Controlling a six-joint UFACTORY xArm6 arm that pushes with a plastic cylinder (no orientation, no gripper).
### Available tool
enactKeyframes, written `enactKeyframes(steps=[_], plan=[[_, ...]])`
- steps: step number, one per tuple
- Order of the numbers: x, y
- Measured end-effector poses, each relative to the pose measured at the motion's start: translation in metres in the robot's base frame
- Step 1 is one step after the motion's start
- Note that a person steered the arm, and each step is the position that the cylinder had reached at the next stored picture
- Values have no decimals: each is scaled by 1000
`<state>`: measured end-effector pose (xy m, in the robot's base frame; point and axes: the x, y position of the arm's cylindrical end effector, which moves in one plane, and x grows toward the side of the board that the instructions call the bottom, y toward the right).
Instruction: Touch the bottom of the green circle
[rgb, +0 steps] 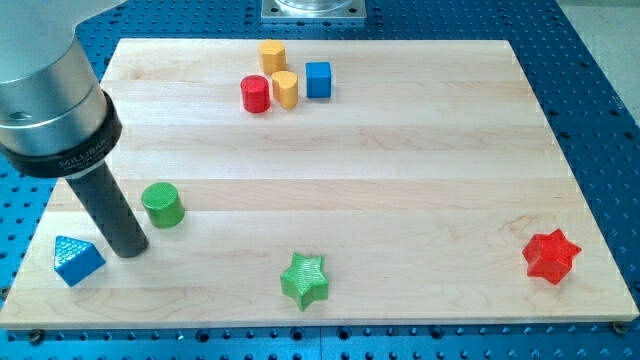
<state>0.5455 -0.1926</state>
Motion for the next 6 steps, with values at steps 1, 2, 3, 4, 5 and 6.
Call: enactKeyframes(steps=[1,2,3,4,5,6], plan=[[-6,34],[-22,64],[-22,65],[-22,65],[-36,66],[-25,75]])
